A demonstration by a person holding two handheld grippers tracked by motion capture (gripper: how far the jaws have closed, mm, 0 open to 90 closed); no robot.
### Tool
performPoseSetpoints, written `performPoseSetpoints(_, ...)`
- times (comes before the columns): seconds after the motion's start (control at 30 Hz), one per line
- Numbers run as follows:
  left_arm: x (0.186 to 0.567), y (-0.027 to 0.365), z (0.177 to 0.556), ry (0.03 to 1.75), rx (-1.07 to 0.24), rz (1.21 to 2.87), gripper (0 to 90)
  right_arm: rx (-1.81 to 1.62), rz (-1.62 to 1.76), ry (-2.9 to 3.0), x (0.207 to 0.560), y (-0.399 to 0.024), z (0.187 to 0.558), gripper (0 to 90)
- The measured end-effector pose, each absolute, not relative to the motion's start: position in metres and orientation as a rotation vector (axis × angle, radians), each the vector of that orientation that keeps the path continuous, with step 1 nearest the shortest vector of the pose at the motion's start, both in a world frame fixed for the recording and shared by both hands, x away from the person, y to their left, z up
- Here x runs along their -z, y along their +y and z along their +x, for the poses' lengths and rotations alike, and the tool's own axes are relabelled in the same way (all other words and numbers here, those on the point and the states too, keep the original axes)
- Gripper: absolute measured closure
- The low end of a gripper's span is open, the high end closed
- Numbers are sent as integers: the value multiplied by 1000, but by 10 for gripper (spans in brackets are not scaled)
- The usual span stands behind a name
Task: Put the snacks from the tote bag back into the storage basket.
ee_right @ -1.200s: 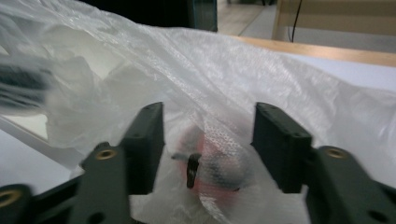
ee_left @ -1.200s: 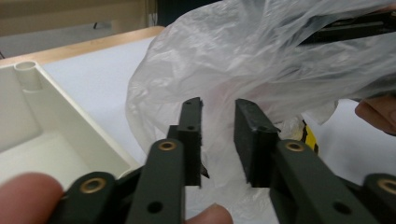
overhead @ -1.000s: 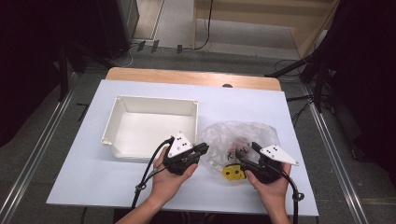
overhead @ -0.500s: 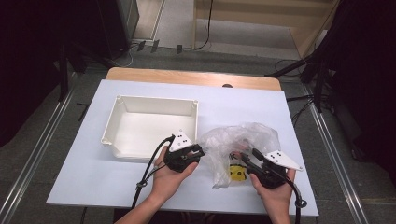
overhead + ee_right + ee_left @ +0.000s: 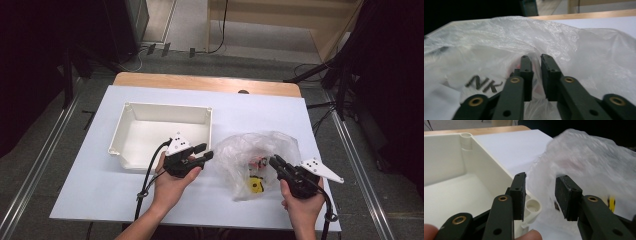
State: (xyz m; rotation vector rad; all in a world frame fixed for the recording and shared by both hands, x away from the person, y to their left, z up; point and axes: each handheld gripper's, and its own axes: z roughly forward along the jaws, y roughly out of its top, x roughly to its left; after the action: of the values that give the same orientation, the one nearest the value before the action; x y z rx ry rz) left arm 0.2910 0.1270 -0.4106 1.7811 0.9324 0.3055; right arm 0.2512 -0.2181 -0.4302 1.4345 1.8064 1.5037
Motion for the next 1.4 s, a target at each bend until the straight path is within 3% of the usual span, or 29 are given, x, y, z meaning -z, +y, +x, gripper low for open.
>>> performPoseSetpoints(0.07,407,126,289,925,-303,1765,592,-1498,1430,1812,428,-219,254,899)
performPoseSetpoints(0.23,396,114,281,862,-286,1737,517,-1489,1394,1829,422,-212,260,900)
performPoseSetpoints(0.47,378,100,265,790,-280,1688,274,-1474,1321,1882,423,-195,261,900)
performPoseSetpoints(0.6,375,94,261,760,-295,1705,247,-1483,1254,1928,423,-186,257,900)
performPoseSetpoints(0.73,384,88,266,771,-290,1766,363,-1486,1194,1971,423,-180,253,900)
performPoseSetpoints(0.93,416,73,283,825,-242,1952,624,-1490,1176,1967,422,-182,252,900)
performPoseSetpoints(1.2,431,67,287,837,-217,2036,853,-1481,1202,1929,421,-190,257,900)
performPoseSetpoints(1.27,433,65,287,834,-218,2052,900,-1464,1207,1912,421,-192,261,882)
performPoseSetpoints(1.4,438,61,286,824,-204,2091,900,-1438,1254,1880,423,-199,273,860)
